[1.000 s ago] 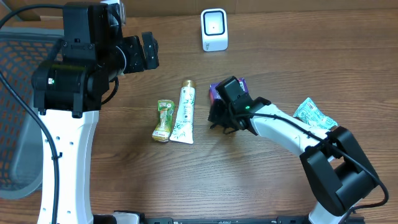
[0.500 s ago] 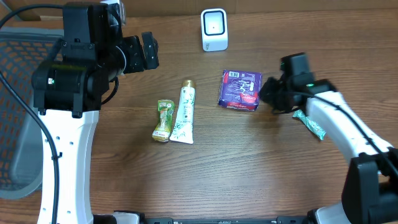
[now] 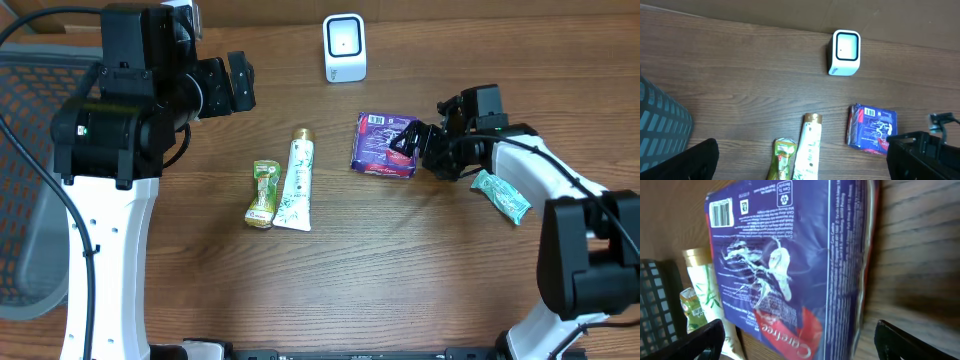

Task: Scan the item barcode
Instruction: 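Grip the purple pack and lift it off the table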

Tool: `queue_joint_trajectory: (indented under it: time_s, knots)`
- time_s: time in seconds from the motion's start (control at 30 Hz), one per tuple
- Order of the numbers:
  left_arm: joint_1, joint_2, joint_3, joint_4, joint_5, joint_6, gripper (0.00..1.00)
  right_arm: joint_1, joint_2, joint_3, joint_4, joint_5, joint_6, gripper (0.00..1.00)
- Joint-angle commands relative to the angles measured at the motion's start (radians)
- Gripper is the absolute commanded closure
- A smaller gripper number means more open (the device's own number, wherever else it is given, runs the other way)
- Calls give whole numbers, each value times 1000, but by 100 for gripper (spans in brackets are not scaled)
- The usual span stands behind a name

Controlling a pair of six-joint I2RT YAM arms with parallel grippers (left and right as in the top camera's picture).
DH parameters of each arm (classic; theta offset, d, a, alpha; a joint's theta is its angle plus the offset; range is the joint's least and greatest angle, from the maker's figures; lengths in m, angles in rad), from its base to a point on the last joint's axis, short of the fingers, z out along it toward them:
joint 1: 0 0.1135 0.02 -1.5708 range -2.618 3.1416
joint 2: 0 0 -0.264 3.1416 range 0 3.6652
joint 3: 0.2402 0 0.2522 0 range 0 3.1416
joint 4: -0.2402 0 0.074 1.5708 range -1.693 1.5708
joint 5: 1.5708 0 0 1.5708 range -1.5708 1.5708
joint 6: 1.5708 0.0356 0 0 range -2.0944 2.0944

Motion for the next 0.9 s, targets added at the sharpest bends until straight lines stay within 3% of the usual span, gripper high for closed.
queue_joint_trajectory:
  time_s: [0.0,0.33,0.43,0.5,0.73,0.87]
  knots:
    - [-2,3,7,3,-6,15,0,4,33,22,42,-43,-9,5]
    - [-2,3,7,3,-6,15,0,1,150,22,151,-119,77,20]
    - [-2,3,7,3,-6,16,0,-8,167,22,157,-130,108,34]
    - [-2,3,7,3,-6,15,0,-11,167,22,157,-135,108,51]
    - [-2,3,7,3,-6,15,0,-11,166,22,192,-217,106,85]
    - [-2,3,7,3,-6,15,0,-11,136,23,193,-259,102,96]
